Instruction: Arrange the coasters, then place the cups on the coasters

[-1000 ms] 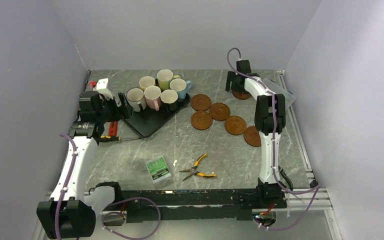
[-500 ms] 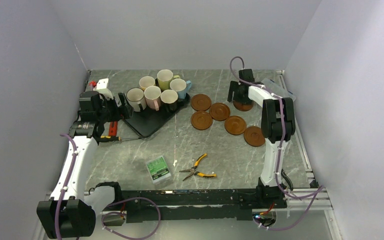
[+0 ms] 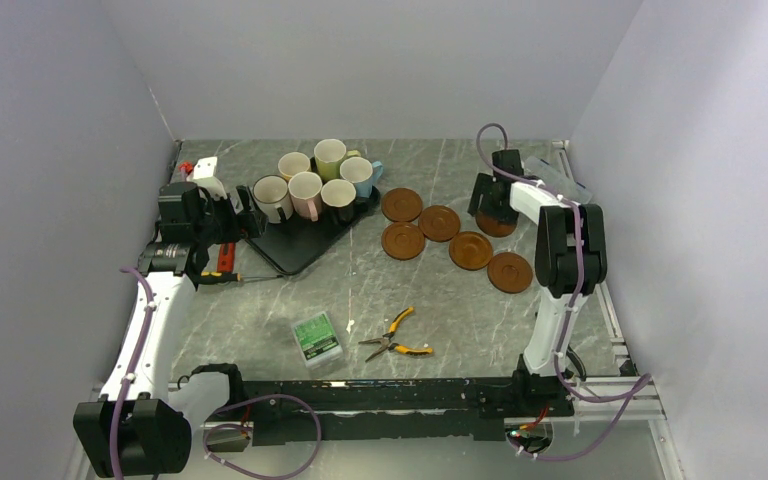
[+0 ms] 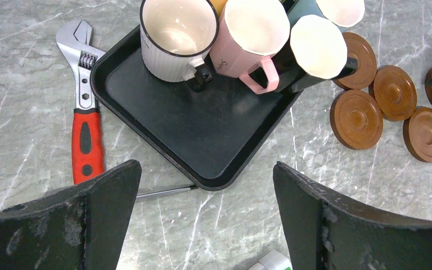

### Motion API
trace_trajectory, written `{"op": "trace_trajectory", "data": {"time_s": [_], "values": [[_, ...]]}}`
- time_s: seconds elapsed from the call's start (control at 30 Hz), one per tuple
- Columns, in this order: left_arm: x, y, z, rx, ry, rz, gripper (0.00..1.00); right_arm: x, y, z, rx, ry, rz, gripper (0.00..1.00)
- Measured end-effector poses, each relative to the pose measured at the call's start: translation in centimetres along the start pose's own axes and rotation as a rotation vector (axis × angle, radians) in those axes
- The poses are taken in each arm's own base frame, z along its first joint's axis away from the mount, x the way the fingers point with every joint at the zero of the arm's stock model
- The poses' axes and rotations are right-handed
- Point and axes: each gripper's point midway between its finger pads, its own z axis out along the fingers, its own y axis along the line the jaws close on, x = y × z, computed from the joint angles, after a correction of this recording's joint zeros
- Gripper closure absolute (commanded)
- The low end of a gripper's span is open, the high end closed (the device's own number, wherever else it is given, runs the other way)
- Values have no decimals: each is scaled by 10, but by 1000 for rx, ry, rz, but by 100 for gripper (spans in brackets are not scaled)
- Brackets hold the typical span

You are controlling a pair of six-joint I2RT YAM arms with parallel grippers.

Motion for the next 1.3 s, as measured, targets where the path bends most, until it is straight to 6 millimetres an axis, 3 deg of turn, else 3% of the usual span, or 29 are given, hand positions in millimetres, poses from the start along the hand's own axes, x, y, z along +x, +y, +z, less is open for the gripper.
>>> {"op": "trace_trajectory", "data": {"time_s": [0.5,1.3], "values": [[0,0,0,2,0,0,6,14,-20,-11,23,7,35,25],[0,0,0,2,1,0,6,33,-26,-24,30,16,86,24]]}}
